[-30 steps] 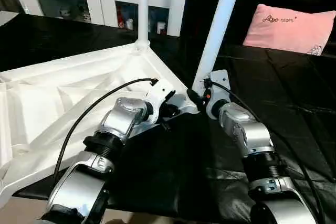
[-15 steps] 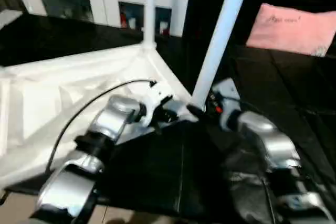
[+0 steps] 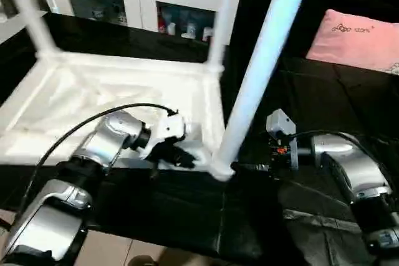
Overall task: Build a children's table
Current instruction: Rotate leg to tighten
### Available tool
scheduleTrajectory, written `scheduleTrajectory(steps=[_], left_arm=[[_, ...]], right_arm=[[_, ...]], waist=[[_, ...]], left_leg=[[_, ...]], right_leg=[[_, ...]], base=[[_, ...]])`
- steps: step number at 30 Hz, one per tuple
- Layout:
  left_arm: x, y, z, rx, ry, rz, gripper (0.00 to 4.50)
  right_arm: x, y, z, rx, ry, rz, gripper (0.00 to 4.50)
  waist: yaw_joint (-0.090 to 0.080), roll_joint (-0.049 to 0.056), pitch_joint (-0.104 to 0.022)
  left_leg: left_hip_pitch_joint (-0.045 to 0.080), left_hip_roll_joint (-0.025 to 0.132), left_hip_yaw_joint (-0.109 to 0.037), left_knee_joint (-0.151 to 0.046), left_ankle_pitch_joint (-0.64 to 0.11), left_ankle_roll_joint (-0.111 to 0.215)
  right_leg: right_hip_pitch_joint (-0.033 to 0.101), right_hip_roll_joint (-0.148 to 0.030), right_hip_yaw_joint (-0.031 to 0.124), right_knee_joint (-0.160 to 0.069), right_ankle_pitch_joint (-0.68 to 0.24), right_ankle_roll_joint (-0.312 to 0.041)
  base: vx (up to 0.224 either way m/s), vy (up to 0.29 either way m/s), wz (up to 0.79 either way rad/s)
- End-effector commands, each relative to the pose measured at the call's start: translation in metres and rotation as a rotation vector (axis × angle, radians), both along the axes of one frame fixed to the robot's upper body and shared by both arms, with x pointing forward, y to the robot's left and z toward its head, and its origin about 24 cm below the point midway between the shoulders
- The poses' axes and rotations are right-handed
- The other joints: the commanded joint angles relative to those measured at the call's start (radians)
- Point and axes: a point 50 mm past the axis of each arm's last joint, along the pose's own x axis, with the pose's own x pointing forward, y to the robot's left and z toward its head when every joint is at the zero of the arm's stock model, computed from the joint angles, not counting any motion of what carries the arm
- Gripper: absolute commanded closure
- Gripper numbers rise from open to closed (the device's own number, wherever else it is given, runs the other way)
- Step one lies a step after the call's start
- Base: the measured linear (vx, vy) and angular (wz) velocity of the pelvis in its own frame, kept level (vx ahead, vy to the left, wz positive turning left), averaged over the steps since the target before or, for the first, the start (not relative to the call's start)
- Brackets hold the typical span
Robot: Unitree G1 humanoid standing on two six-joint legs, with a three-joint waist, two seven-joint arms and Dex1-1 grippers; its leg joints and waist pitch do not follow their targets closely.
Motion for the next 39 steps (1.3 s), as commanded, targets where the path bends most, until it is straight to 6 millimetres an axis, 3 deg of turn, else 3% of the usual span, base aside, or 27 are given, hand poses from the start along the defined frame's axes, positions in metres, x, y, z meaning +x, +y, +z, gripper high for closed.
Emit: scheduleTrajectory(steps=[1, 4, 5, 9, 18, 29, 35, 39], left_arm=[[-0.009, -0.012, 0.001, 0.001, 0.003, -0.141, 4.50], [-0.013, -0.014, 0.002, 0.007, 0.002, -0.202, 4.50], [-0.013, -0.015, 0.003, 0.008, -0.001, -0.217, 4.50], [-0.015, -0.016, 0.004, 0.009, -0.006, -0.243, 4.50], [-0.015, -0.015, 0.004, 0.010, -0.013, -0.251, 4.50], [-0.015, -0.012, -0.001, 0.023, -0.012, -0.203, 4.50], [-0.008, -0.016, -0.002, -0.014, -0.003, -0.063, 4.50], [-0.002, -0.027, 0.000, -0.066, 0.009, 0.071, 4.50]], right_arm=[[-0.002, 0.004, 0.002, 0.020, 0.021, 0.095, 0.20], [-0.004, 0.009, -0.001, 0.040, 0.070, 0.154, 0.20], [-0.004, 0.010, -0.002, 0.043, 0.080, 0.169, 0.33], [-0.006, 0.014, -0.006, 0.041, 0.104, 0.208, 0.67], [-0.007, 0.016, -0.007, 0.064, 0.129, 0.243, 1.42], [-0.012, 0.021, -0.009, 0.103, 0.147, 0.248, 2.27], [-0.017, 0.025, -0.014, 0.126, 0.126, 0.136, 2.37], [-0.009, 0.033, -0.018, 0.136, 0.099, -0.094, 2.41]], waist=[[-0.004, 0.012, -0.073], [-0.002, 0.011, -0.073], [0.000, 0.007, -0.073], [0.004, 0.010, -0.073], [0.009, 0.006, -0.074], [0.015, 0.010, -0.073], [0.015, 0.010, -0.071], [0.004, 0.009, -0.066]], left_leg=[[0.006, 0.034, -0.003, -0.060, -0.129, 0.042], [0.003, 0.035, -0.002, -0.059, -0.121, 0.049], [0.004, 0.035, -0.002, -0.059, -0.121, 0.047], [0.007, 0.036, -0.002, -0.059, -0.124, 0.042], [0.004, 0.034, -0.002, -0.059, -0.115, 0.040], [0.006, 0.034, -0.002, -0.060, -0.122, 0.035], [0.007, 0.033, -0.004, -0.062, -0.135, 0.026], [0.010, 0.027, -0.007, -0.065, -0.168, 0.005]], right_leg=[[0.064, -0.104, 0.057, -0.074, -0.216, -0.162], [0.063, -0.105, 0.057, -0.073, -0.220, -0.158], [0.062, -0.104, 0.056, -0.073, -0.230, -0.155], [0.059, -0.105, 0.057, -0.075, -0.253, -0.145], [0.060, -0.105, 0.056, -0.075, -0.261, -0.131], [0.059, -0.104, 0.055, -0.076, -0.270, -0.126], [0.058, -0.104, 0.056, -0.079, -0.297, -0.118], [0.055, -0.105, 0.053, -0.094, -0.416, -0.081]], base=[[0.000, 0.000, 0.00], [0.000, 0.000, 0.00], [0.000, 0.000, 0.00], [0.000, 0.000, 0.00], [0.000, 0.000, 0.00], [0.000, 0.000, 0.00], [0.000, 0.000, 0.00], [0.000, 0.000, 0.00]])
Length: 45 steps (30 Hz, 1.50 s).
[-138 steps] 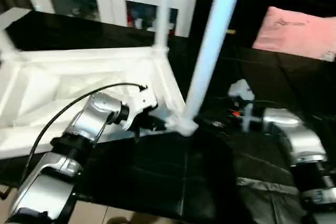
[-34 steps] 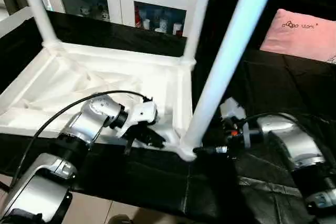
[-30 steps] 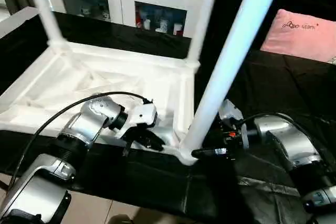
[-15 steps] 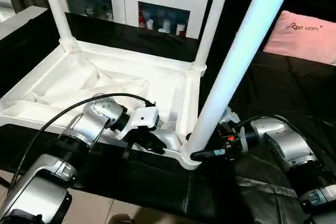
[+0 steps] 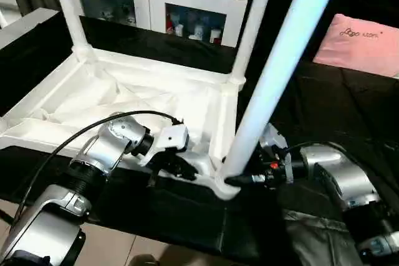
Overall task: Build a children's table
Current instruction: Rotate leg to tighten
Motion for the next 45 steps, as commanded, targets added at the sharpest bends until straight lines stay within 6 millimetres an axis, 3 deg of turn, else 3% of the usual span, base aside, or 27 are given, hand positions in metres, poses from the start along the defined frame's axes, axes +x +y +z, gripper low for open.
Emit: scheduleTrajectory(steps=[1, 4, 7, 11, 17, 18, 22, 27, 31, 33, 34, 35, 40, 45], left_arm=[[0.003, -0.024, 0.003, -0.068, -0.020, 0.052, 4.50], [0.006, -0.032, 0.004, -0.091, -0.017, 0.124, 4.50], [0.015, -0.060, 0.004, -0.139, -0.021, 0.327, 4.50], [0.022, -0.073, 0.005, -0.158, -0.037, 0.448, 4.50], [0.030, -0.084, 0.011, -0.181, -0.081, 0.558, 4.50], [0.031, -0.084, 0.013, -0.187, -0.079, 0.571, 4.50], [0.029, -0.079, 0.013, -0.181, -0.082, 0.554, 4.50], [0.026, -0.066, 0.010, -0.164, -0.080, 0.492, 4.50], [0.021, -0.055, 0.007, -0.133, -0.083, 0.409, 4.50], [0.018, -0.045, 0.004, -0.094, -0.071, 0.361, 4.50], [0.018, -0.043, 0.004, -0.089, -0.071, 0.346, 4.50], [0.017, -0.038, 0.004, -0.081, -0.073, 0.307, 4.50], [0.013, -0.027, 0.005, -0.055, -0.072, 0.172, 4.50], [0.004, -0.019, 0.010, -0.030, -0.034, -0.011, 4.50]], right_arm=[[0.004, 0.014, 0.000, 0.020, 0.006, -0.088, 2.42], [0.007, 0.020, 0.000, 0.022, 0.011, -0.182, 2.44], [0.024, 0.049, -0.006, 0.003, 0.051, -0.453, 2.46], [0.034, 0.064, -0.009, -0.011, 0.074, -0.597, 2.49], [0.044, 0.079, -0.011, -0.082, 0.066, -0.720, 2.50], [0.044, 0.083, -0.009, -0.092, 0.052, -0.711, 2.17], [0.044, 0.083, -0.007, -0.091, 0.025, -0.699, 1.83], [0.043, 0.071, -0.005, -0.060, -0.010, -0.682, 1.30], [0.032, 0.059, -0.006, -0.078, -0.059, -0.550, 0.93], [0.028, 0.046, -0.005, -0.051, -0.053, -0.516, 0.88], [0.026, 0.043, -0.005, -0.048, -0.054, -0.505, 0.62], [0.024, 0.035, -0.004, -0.056, -0.065, -0.473, 0.54], [0.017, 0.010, 0.001, -0.072, -0.086, -0.324, 0.19], [0.014, -0.013, 0.014, -0.082, -0.096, -0.165, 0.05]], waist=[[-0.009, 0.010, -0.066], [-0.027, 0.009, -0.067], [-0.047, 0.015, -0.069], [-0.064, 0.014, -0.071], [-0.067, 0.019, -0.075], [-0.068, 0.016, -0.074], [-0.067, 0.018, -0.074], [-0.070, 0.017, -0.073], [-0.069, 0.018, -0.074], [-0.067, 0.016, -0.072], [-0.067, 0.017, -0.071], [-0.064, 0.021, -0.070], [-0.057, 0.017, -0.068], [-0.038, 0.015, -0.070]], left_leg=[[0.009, 0.026, -0.008, -0.067, -0.173, 0.005], [0.004, 0.025, -0.011, -0.069, -0.172, 0.003], [0.002, 0.023, -0.012, -0.066, -0.159, -0.005], [-0.001, 0.018, -0.009, -0.062, -0.142, 0.006], [-0.001, 0.021, -0.009, -0.064, -0.118, 0.013], [-0.002, 0.020, -0.008, -0.065, -0.113, 0.017], [-0.001, 0.021, -0.009, -0.066, -0.117, 0.023], [-0.002, 0.021, -0.009, -0.067, -0.121, 0.027], [-0.004, 0.024, -0.008, -0.066, -0.104, 0.047], [-0.003, 0.023, -0.008, -0.066, -0.117, 0.048], [-0.002, 0.024, -0.007, -0.067, -0.124, 0.047], [0.001, 0.025, -0.008, -0.068, -0.136, 0.045], [0.003, 0.027, -0.008, -0.068, -0.163, 0.039], [0.005, 0.029, -0.005, -0.066, -0.146, 0.052]], right_leg=[[0.049, -0.106, 0.052, -0.099, -0.423, -0.085], [0.053, -0.105, 0.050, -0.102, -0.426, -0.079], [0.052, -0.105, 0.051, -0.095, -0.375, -0.104], [0.053, -0.103, 0.055, -0.097, -0.354, -0.111], [0.059, -0.100, 0.058, -0.084, -0.233, -0.140], [0.060, -0.100, 0.058, -0.084, -0.223, -0.142], [0.061, -0.102, 0.059, -0.085, -0.221, -0.138], [0.063, -0.103, 0.060, -0.085, -0.220, -0.136], [0.064, -0.102, 0.061, -0.081, -0.172, -0.145], [0.065, -0.103, 0.060, -0.083, -0.198, -0.144], [0.063, -0.104, 0.061, -0.087, -0.219, -0.141], [0.061, -0.104, 0.060, -0.090, -0.248, -0.137], [0.057, -0.104, 0.058, -0.096, -0.308, -0.122], [0.057, -0.104, 0.061, -0.086, -0.250, -0.144]], base=[[0.000, 0.000, 0.00], [0.000, 0.000, 0.00], [0.000, 0.000, 0.00], [0.000, 0.000, 0.00], [0.000, 0.000, 0.00], [0.000, 0.000, 0.00], [0.000, 0.000, 0.00], [0.000, 0.000, 0.00], [0.000, 0.000, 0.00], [0.000, 0.000, 0.00], [0.000, 0.000, 0.00], [0.000, 0.000, 0.00], [0.000, 0.000, 0.00], [0.000, 0.000, 0.00]])
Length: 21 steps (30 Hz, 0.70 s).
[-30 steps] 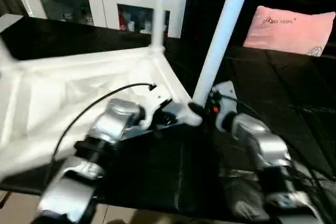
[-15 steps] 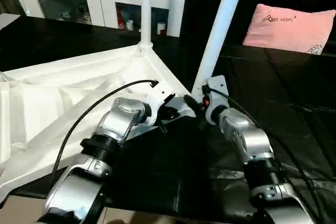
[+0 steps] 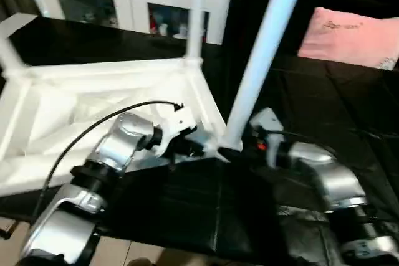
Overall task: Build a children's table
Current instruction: Rotate leg to tighten
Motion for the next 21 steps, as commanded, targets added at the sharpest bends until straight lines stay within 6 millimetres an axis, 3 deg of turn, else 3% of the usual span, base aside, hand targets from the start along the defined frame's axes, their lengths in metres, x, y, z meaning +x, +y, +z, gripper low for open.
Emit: scheduleTrajectory(steps=[1, 7, 12, 16, 17, 20, 21], left_arm=[[-0.005, -0.011, 0.009, -0.012, -0.007, -0.145, 4.50], [-0.012, -0.009, 0.011, 0.025, 0.026, -0.294, 4.50], [-0.015, -0.012, 0.011, 0.044, 0.032, -0.375, 4.50], [-0.015, -0.013, 0.012, 0.043, 0.033, -0.393, 4.50], [-0.016, -0.013, 0.012, 0.042, 0.033, -0.396, 4.50], [-0.017, -0.013, 0.011, 0.041, 0.036, -0.411, 4.50], [-0.017, -0.012, 0.011, 0.043, 0.036, -0.412, 4.50]], right_arm=[[0.001, -0.004, 0.010, 0.004, -0.025, 0.059, 0.05], [-0.002, -0.010, 0.014, -0.033, -0.001, 0.213, 0.05], [-0.004, 0.000, 0.015, -0.052, -0.012, 0.361, 0.05], [-0.003, 0.008, 0.012, -0.041, -0.013, 0.405, 0.05], [-0.004, 0.009, 0.011, -0.033, 0.004, 0.417, 0.33], [-0.004, 0.010, 0.009, -0.023, 0.052, 0.448, 0.47], [-0.004, 0.010, 0.009, -0.017, 0.066, 0.459, 0.47]], waist=[[-0.001, 0.010, -0.070], [0.010, 0.008, -0.068], [0.022, 0.006, -0.070], [0.022, 0.007, -0.071], [0.021, 0.006, -0.071], [0.024, 0.007, -0.072], [0.023, 0.003, -0.072]], left_leg=[[0.007, 0.030, -0.004, -0.060, -0.145, 0.052], [0.005, 0.031, -0.004, -0.060, -0.137, 0.052], [0.008, 0.033, -0.003, -0.060, -0.139, 0.046], [0.004, 0.032, -0.003, -0.060, -0.133, 0.042], [0.004, 0.032, -0.003, -0.059, -0.133, 0.044], [0.003, 0.033, -0.003, -0.058, -0.127, 0.046], [0.002, 0.032, -0.003, -0.058, -0.125, 0.048]], right_leg=[[0.060, -0.104, 0.061, -0.082, -0.247, -0.143], [0.060, -0.103, 0.057, -0.082, -0.263, -0.140], [0.057, -0.105, 0.057, -0.082, -0.285, -0.131], [0.059, -0.104, 0.057, -0.078, -0.264, -0.142], [0.060, -0.103, 0.056, -0.078, -0.263, -0.141], [0.061, -0.103, 0.056, -0.077, -0.256, -0.140], [0.062, -0.101, 0.055, -0.077, -0.253, -0.140]], base=[[0.000, 0.000, 0.00], [0.000, 0.000, 0.00], [0.000, 0.000, 0.00], [0.000, 0.000, 0.00], [0.000, 0.000, 0.00], [0.000, 0.000, 0.00], [0.000, 0.000, 0.00]])
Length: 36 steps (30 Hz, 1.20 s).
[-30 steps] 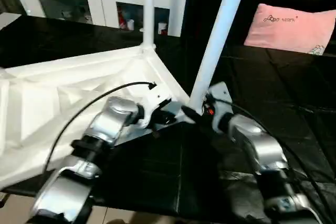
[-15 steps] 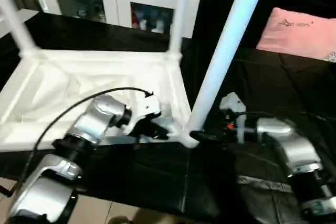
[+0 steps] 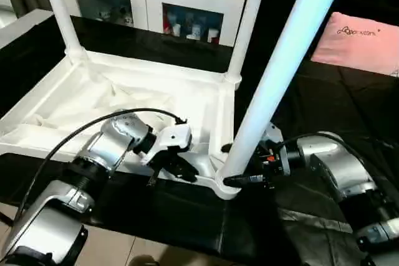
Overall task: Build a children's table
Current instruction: Rotate leg to tighten
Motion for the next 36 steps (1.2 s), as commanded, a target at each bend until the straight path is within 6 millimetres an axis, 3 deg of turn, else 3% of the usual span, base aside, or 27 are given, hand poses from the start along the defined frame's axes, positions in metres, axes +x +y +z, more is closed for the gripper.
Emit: scheduleTrajectory(steps=[1, 2, 4, 8, 17, 28, 31, 36], left_arm=[[-0.004, -0.013, 0.007, -0.011, -0.013, -0.110, 4.50], [-0.004, -0.013, 0.007, -0.010, -0.013, -0.109, 4.50], [-0.004, -0.012, 0.007, -0.010, -0.013, -0.109, 4.50], [-0.005, -0.011, 0.006, -0.012, -0.013, -0.099, 4.50], [-0.006, -0.009, 0.004, -0.012, -0.009, -0.091, 4.50], [-0.005, -0.010, 0.002, -0.015, -0.007, -0.057, 4.50], [-0.002, -0.012, 0.002, -0.052, -0.011, 0.016, 4.50], [0.006, -0.026, 0.001, -0.125, -0.031, 0.209, 4.50]], right_arm=[[0.001, 0.002, 0.002, 0.002, 0.022, 0.035, 0.58], [0.001, 0.002, 0.003, 0.007, 0.028, 0.043, 0.80], [0.001, 0.002, 0.003, 0.011, 0.029, 0.047, 0.80], [0.001, 0.002, 0.002, 0.019, 0.037, 0.059, 1.25], [0.000, 0.004, 0.001, 0.039, 0.055, 0.066, 2.13], [-0.002, 0.007, 0.001, 0.078, 0.063, 0.041, 2.35], [-0.002, 0.008, 0.002, 0.114, 0.054, -0.033, 2.36], [0.006, 0.016, -0.012, 0.079, 0.034, -0.319, 2.41]], waist=[[-0.004, 0.005, -0.072], [-0.004, 0.001, -0.073], [-0.003, 0.003, -0.073], [-0.003, 0.002, -0.071], [-0.004, 0.005, -0.072], [-0.005, 0.005, -0.071], [-0.005, 0.005, -0.070], [-0.016, 0.003, -0.063]], left_leg=[[0.004, 0.032, -0.003, -0.059, -0.119, 0.049], [0.003, 0.032, -0.002, -0.058, -0.118, 0.050], [0.002, 0.031, -0.002, -0.058, -0.113, 0.052], [0.002, 0.031, -0.003, -0.059, -0.119, 0.048], [0.003, 0.032, -0.003, -0.059, -0.122, 0.045], [0.004, 0.031, -0.003, -0.059, -0.125, 0.041], [0.005, 0.031, -0.004, -0.060, -0.132, 0.039], [0.008, 0.023, -0.005, -0.061, -0.166, 0.018]], right_leg=[[0.060, -0.102, 0.056, -0.075, -0.247, -0.140], [0.061, -0.103, 0.055, -0.075, -0.244, -0.141], [0.061, -0.103, 0.056, -0.075, -0.245, -0.140], [0.060, -0.103, 0.055, -0.079, -0.284, -0.124], [0.060, -0.103, 0.055, -0.076, -0.260, -0.138], [0.060, -0.102, 0.056, -0.077, -0.276, -0.132], [0.059, -0.103, 0.055, -0.080, -0.290, -0.129], [0.052, -0.103, 0.051, -0.096, -0.421, -0.088]], base=[[0.000, 0.000, 0.00], [0.000, 0.000, 0.00], [0.000, 0.000, 0.00], [0.000, 0.000, 0.00], [0.000, 0.000, 0.00], [0.000, 0.000, 0.00], [0.000, 0.000, 0.00], [0.000, 0.000, 0.00]])
